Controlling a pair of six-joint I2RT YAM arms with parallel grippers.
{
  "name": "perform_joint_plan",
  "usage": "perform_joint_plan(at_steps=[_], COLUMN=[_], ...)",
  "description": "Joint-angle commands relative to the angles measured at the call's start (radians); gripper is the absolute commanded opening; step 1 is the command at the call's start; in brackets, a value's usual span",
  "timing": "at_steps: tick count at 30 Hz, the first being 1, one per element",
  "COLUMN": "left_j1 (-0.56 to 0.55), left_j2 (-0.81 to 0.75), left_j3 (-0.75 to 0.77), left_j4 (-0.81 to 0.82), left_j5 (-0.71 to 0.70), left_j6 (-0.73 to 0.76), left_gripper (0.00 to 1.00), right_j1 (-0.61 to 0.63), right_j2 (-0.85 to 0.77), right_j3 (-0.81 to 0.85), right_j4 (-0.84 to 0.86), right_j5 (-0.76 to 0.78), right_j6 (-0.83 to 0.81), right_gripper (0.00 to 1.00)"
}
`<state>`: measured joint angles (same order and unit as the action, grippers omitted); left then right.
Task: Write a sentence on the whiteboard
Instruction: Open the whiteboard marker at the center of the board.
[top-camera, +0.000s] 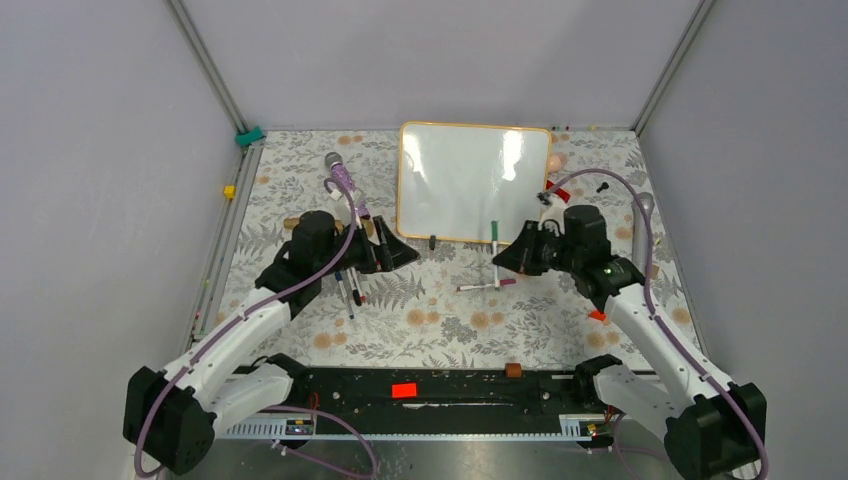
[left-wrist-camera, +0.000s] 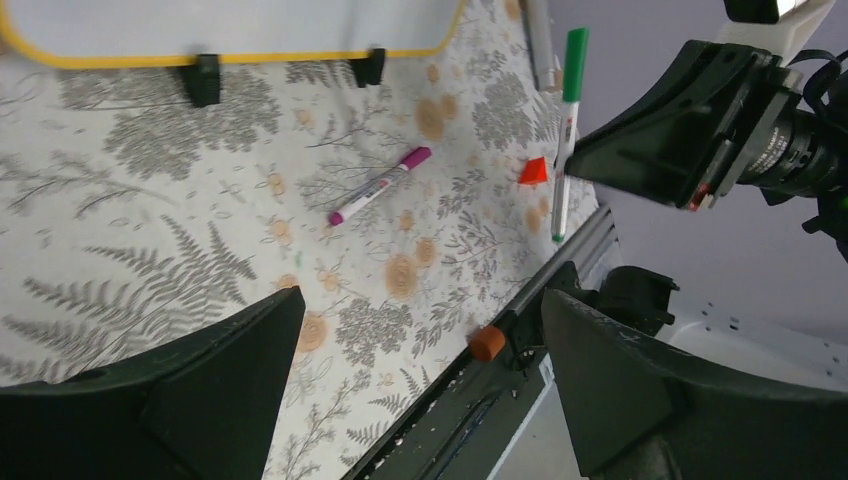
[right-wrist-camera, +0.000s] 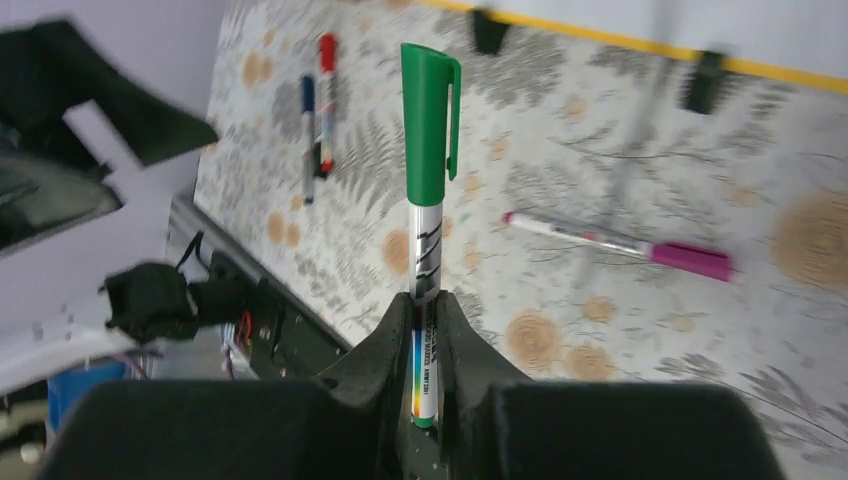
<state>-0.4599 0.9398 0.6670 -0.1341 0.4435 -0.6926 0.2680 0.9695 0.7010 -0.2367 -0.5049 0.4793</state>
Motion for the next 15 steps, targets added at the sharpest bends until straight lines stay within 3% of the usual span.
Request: perform_joint_plan(at_steps=[1, 10, 15], left_j1=[-0.058, -0.112, -0.126], left_j2=[0.073, 0.145, 0.155], left_j3=[0.071, 0.072, 0.071], left_j4=[0.205, 0.338, 0.378], left_j5=[0.08, 0.084, 0.097], left_j6=[-0.083, -0.173, -0.197], left_gripper=[0.87, 0.81, 0.72], right_j1=[0.168, 0.357, 0.401], right_j2=[-0.001, 0.081, 0.136], right_j3=[0.105, 0.174, 0.221], right_j4=[0.036, 0.106, 0.071], right_j5=[-0.025, 0.013, 0.018], right_j6=[-0.033, -0.015, -0.053], right_gripper=[0.0, 0.0, 0.0])
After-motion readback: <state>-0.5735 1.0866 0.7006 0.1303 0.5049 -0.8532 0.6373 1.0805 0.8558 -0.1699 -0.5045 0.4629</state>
